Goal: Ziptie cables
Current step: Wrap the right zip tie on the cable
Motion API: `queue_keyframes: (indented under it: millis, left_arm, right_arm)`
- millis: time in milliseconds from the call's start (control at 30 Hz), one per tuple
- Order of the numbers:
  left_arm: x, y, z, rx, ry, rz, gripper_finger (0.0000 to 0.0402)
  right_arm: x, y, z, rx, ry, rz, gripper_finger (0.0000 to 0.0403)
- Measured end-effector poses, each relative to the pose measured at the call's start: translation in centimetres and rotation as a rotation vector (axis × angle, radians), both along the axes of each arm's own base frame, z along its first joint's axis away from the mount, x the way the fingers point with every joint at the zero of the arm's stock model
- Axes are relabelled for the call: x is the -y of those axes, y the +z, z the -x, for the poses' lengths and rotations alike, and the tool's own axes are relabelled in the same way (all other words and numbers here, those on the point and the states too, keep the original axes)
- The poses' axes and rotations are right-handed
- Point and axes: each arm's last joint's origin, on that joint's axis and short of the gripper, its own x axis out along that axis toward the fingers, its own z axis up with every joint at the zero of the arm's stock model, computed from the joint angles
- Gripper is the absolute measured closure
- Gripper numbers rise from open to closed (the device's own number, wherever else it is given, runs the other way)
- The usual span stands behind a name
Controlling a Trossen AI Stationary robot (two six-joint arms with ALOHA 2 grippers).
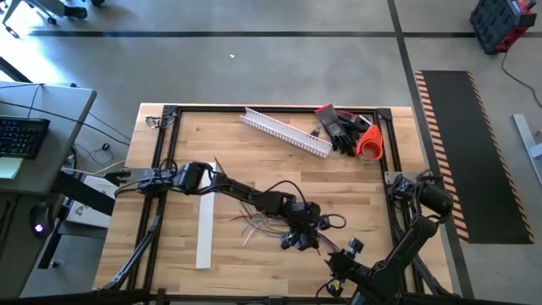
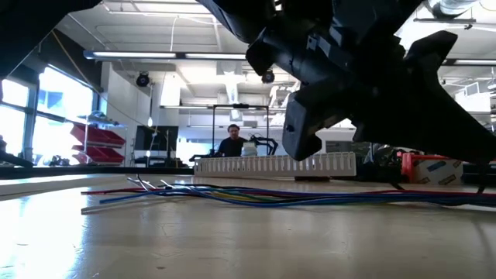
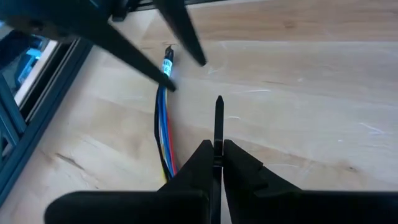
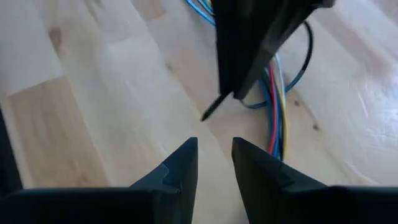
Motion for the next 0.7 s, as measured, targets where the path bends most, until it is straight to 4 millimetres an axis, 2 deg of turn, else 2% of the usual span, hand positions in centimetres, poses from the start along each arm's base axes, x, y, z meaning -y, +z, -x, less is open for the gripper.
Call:
queue_keyframes:
  millis: [167, 300, 433, 700]
  left_arm:
    - [0.0, 0.1, 0.0, -0.005, 0.011, 0.009, 0.0401]
    - [0.0, 0.1, -0.1, -0.005, 0.018, 0.016, 0.0401]
    - [0.0, 0.1, 0.0, -0.013, 0.024, 0.018, 0.0401]
    - [0.0, 0.1, -0.1, -0.013, 0.045, 0.019, 0.0401]
  right_arm:
    - [0.1, -0.1, -1.6, -0.045, 0.077, -0.039, 0.0291]
    - [1.3, -0.2, -2.9, -0.109, 0.046, -0.058, 0.0269]
    - [2.5, -0.4, -3.2, -0.168, -0.047, -0.058, 0.0266]
    - [2.7, -0.4, -3.5, -0.152, -0.034, -0.033, 0.0266]
